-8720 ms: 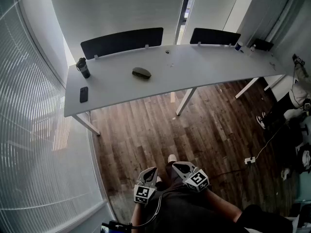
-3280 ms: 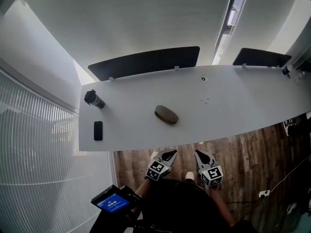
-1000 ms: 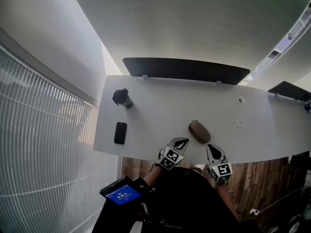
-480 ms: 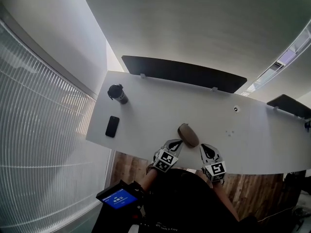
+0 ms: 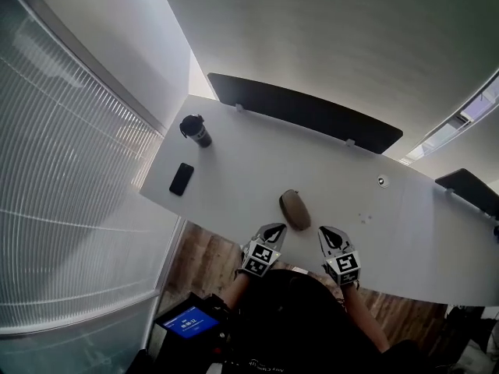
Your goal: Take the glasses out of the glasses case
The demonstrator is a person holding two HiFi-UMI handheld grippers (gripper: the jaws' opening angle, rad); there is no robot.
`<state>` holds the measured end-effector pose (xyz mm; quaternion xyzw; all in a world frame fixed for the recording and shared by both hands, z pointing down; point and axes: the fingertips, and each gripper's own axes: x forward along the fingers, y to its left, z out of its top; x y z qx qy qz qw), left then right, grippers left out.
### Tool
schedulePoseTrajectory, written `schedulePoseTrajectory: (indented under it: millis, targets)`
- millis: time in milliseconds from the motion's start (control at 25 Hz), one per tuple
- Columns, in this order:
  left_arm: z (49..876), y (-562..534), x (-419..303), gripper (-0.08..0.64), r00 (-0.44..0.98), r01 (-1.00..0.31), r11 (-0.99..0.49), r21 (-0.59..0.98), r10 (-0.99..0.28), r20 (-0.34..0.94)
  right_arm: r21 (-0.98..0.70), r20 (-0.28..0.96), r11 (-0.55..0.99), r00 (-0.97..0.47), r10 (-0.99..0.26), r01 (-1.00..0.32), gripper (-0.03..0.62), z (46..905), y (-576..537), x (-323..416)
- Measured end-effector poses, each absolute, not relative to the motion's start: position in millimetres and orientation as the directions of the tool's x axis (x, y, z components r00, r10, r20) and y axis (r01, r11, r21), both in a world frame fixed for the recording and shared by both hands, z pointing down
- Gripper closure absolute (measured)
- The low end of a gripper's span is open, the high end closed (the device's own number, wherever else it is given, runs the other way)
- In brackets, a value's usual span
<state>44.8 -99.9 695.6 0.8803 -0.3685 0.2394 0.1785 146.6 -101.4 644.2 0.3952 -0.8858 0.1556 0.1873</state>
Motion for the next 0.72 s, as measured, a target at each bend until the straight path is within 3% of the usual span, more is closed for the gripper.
schedulePoseTrajectory:
  millis: [440, 720]
  targets:
    - [712.6, -94.5, 51.2, 0.557, 0.541, -0.809, -0.567, 0.152, -0.619, 0.569, -0.148, 0.493, 0.721, -0.683, -0.539, -0.677, 0.583, 659.8, -116.6, 142.8]
    - [734.5, -118.5, 22.0, 0.555, 0.519, -0.828, -0.523, 0.203, -0.577, 0.631, -0.13, 0.617, 0.766, -0.657, -0.434, -0.629, 0.468, 688.5, -122.5, 108.0]
